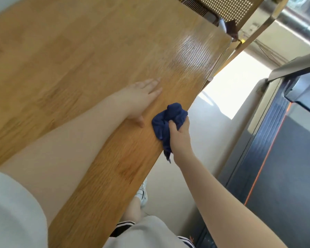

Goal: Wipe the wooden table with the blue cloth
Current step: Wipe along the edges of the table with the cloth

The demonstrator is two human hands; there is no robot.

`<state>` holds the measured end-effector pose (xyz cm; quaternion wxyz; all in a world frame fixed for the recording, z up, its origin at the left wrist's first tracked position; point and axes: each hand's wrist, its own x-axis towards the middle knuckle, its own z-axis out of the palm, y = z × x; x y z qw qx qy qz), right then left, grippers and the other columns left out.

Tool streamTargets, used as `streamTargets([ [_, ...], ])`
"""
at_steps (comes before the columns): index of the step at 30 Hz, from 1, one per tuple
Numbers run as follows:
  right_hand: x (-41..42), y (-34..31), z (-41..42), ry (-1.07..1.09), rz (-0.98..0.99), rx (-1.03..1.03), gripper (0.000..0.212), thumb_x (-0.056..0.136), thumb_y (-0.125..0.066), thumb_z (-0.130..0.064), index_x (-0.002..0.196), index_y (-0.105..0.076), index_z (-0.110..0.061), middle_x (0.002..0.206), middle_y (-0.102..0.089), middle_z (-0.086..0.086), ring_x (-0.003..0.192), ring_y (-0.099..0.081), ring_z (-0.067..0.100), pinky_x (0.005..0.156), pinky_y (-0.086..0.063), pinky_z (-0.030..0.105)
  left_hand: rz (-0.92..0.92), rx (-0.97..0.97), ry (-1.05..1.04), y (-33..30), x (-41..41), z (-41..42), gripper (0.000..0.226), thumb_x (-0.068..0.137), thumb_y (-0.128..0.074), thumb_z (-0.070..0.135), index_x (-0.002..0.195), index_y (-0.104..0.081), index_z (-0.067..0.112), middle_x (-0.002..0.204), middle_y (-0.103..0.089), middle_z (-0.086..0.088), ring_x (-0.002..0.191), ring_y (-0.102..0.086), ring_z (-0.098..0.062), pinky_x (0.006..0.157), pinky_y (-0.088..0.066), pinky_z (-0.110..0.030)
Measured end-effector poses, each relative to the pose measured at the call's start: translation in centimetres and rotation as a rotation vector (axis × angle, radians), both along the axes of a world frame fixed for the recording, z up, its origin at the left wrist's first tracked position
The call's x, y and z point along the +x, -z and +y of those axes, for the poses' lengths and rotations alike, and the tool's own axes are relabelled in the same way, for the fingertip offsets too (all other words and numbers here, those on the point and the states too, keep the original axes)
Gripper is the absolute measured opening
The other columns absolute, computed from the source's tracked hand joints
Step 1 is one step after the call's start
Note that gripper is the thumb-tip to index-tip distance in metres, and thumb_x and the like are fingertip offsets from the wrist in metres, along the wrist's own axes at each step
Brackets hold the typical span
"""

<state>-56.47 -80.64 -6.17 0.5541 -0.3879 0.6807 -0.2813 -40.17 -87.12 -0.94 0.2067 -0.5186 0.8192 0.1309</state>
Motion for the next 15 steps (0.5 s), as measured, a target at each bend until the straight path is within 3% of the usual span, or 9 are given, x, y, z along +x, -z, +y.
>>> streamTargets([
  [3, -0.3, 0.3, -2.8, -0.007, 0.036, -0.047, 0.032, 0.094, -0.041, -0.025, 0.125, -0.035, -0.020, 0.087, -0.057, 0.001, 0.075, -0.059, 0.018, 0.058, -0.049, 0.030, -0.081, 0.038, 0.045, 0.7, -0.1, -1.2, 0.136, 0.058, -0.078, 0.056, 0.148, 0.014, 0.013, 0.155, 0.022, -0.008, 0.145, 0.012, -0.022, 0.116, -0.001, -0.033],
  [8, -2.3, 1.2, -11.2, 0.127, 0.095, -0.023, 0.022, 0.084, -0.044, -0.030, 0.102, -0.041, -0.018, 0.064, -0.048, -0.001, 0.060, -0.053, 0.017, 0.054, -0.041, 0.028, -0.148, 0.083, 0.101, 0.9, -0.7, -2.3, 0.143, 0.053, -0.075, 0.065, 0.146, 0.020, 0.011, 0.155, 0.023, -0.009, 0.144, 0.014, -0.023, 0.116, 0.002, -0.034],
  [11, -1.2, -0.3, -7.7, 0.106, 0.072, 0.009, 0.015, 0.090, -0.041, -0.027, 0.105, -0.040, -0.023, 0.067, -0.051, 0.002, 0.054, -0.052, 0.016, 0.047, -0.041, 0.026, -0.132, 0.129, 0.093, 0.6, -0.8, -2.5, 0.146, 0.051, -0.078, 0.062, 0.146, 0.020, 0.011, 0.154, 0.025, -0.010, 0.144, 0.014, -0.023, 0.116, 0.002, -0.032],
  [15, 0.0, -1.5, -1.3, -0.006, -0.027, 0.006, 0.027, 0.093, -0.040, -0.023, 0.118, -0.033, -0.029, 0.082, -0.054, -0.002, 0.062, -0.053, 0.010, 0.048, -0.045, 0.025, -0.104, 0.141, 0.091, 0.1, -0.8, -2.6, 0.146, 0.050, -0.079, 0.061, 0.146, 0.018, 0.012, 0.154, 0.024, -0.008, 0.145, 0.013, -0.021, 0.116, 0.000, -0.030],
])
